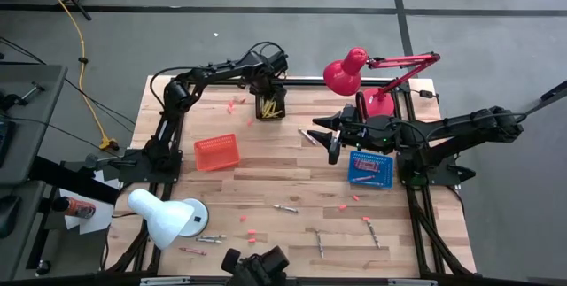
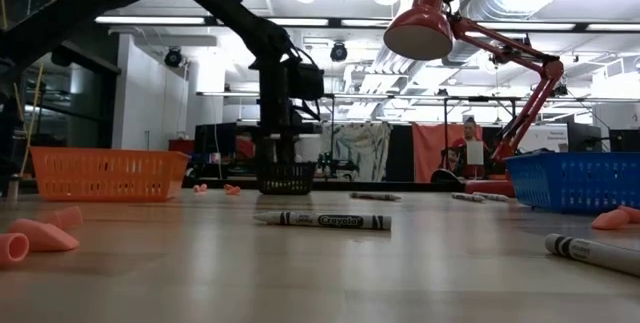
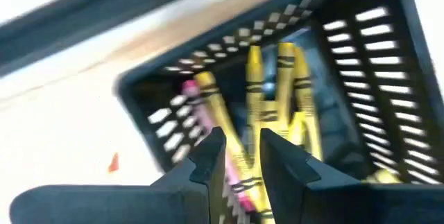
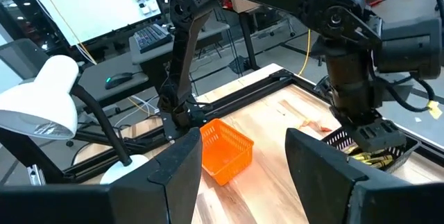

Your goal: Sort crayons

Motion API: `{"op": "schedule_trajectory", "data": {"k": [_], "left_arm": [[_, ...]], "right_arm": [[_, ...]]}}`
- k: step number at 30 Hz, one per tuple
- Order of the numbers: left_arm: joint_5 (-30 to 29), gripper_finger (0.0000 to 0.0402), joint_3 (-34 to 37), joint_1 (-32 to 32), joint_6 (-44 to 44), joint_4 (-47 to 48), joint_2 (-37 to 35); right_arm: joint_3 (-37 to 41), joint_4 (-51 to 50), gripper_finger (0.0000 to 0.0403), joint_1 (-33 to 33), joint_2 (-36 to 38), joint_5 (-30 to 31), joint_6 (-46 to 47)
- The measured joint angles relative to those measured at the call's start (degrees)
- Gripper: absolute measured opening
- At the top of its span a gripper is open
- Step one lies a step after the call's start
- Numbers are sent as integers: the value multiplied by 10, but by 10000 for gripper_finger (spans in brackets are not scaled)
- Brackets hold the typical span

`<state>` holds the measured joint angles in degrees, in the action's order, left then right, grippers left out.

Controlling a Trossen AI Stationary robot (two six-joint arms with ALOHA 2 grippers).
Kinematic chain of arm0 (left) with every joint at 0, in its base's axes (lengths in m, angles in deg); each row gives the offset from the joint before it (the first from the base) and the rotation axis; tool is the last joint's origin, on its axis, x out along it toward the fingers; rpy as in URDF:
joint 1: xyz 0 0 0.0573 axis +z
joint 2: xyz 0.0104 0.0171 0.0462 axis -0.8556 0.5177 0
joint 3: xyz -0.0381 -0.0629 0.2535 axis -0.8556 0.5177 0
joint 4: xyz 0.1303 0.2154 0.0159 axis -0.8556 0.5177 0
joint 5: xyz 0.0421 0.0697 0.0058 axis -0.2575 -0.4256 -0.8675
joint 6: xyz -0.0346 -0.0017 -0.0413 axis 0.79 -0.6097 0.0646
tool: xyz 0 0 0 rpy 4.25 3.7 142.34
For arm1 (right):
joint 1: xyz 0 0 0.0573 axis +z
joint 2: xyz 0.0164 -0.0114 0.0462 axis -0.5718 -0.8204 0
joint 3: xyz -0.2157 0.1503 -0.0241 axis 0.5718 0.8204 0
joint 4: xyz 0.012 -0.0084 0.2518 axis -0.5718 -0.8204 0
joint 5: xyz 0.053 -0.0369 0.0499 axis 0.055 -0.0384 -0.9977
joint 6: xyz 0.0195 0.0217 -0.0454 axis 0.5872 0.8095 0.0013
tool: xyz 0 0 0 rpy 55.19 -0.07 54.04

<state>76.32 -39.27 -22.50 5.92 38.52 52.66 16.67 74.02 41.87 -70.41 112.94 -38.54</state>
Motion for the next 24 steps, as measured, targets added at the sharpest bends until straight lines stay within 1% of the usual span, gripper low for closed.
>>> {"op": "schedule_trajectory", "data": {"k": [3, 12, 16, 19, 24], "left_arm": [[-28, 76, 0, -2, 7, 23, -1], [-18, 76, 0, -4, 34, 19, 15], [-32, 76, 0, -4, 51, 25, 18], [-33, 76, 18, -1, 88, 19, 18], [-16, 76, 60, 1, 118, 10, 15]], "right_arm": [[0, 0, 199, -4, 0, 0, 0], [0, 0, 199, -10, 0, 0, 0], [0, 0, 199, -10, 0, 0, 2], [0, 0, 199, -10, 0, 0, 2], [0, 0, 199, -10, 0, 0, 2]]}}
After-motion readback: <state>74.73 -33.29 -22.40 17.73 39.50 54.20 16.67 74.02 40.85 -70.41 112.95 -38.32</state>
